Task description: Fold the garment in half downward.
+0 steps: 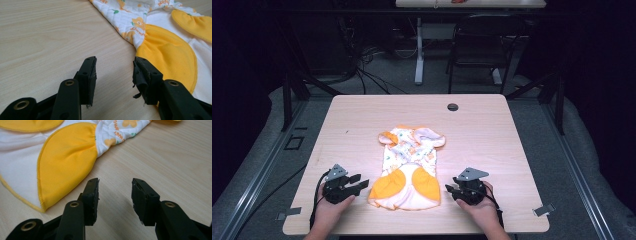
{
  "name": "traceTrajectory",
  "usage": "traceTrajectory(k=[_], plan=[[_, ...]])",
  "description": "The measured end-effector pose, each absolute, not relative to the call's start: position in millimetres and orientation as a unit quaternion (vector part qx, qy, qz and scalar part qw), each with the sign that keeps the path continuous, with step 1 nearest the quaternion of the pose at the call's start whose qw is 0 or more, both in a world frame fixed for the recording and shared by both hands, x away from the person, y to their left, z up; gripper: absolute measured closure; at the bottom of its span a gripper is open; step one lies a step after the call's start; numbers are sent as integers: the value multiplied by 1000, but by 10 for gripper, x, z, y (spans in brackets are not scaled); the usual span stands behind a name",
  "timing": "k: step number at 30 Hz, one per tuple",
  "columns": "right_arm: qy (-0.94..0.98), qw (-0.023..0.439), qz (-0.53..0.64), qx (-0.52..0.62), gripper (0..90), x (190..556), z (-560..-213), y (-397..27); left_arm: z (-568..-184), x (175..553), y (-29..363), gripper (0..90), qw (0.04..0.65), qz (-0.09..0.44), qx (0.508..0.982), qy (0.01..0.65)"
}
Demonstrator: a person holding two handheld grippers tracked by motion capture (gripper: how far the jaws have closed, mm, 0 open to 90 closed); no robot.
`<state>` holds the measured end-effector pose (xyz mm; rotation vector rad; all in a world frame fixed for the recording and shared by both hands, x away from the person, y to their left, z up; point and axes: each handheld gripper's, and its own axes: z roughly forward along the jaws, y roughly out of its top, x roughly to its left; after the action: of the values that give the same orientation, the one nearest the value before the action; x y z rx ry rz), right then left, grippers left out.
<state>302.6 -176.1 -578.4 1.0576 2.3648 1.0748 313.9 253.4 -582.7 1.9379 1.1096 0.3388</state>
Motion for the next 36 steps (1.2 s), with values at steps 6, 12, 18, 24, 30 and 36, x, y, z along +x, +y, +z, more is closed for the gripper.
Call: traceTrajectory(k=[6,12,18,24,30,36], plan=[[841,176,367,355,610,3037,-5756,-1650,-5828,3141,2470,586,418,135,789,429],[835,156,392,354,736,3049,-5721,-1557,-5799,3145,2354,715,432,122,786,425],[847,146,395,325,846,3036,-5709,-1389,-5768,3143,2190,845,432,125,808,380],[866,149,370,300,858,3045,-5773,-1276,-5849,3139,2081,895,403,118,834,359],[868,144,371,298,860,3036,-5798,-1305,-5859,3116,2090,895,408,106,831,362],[874,137,363,292,860,2998,-5781,-1346,-5858,3042,2057,894,408,98,834,358]])
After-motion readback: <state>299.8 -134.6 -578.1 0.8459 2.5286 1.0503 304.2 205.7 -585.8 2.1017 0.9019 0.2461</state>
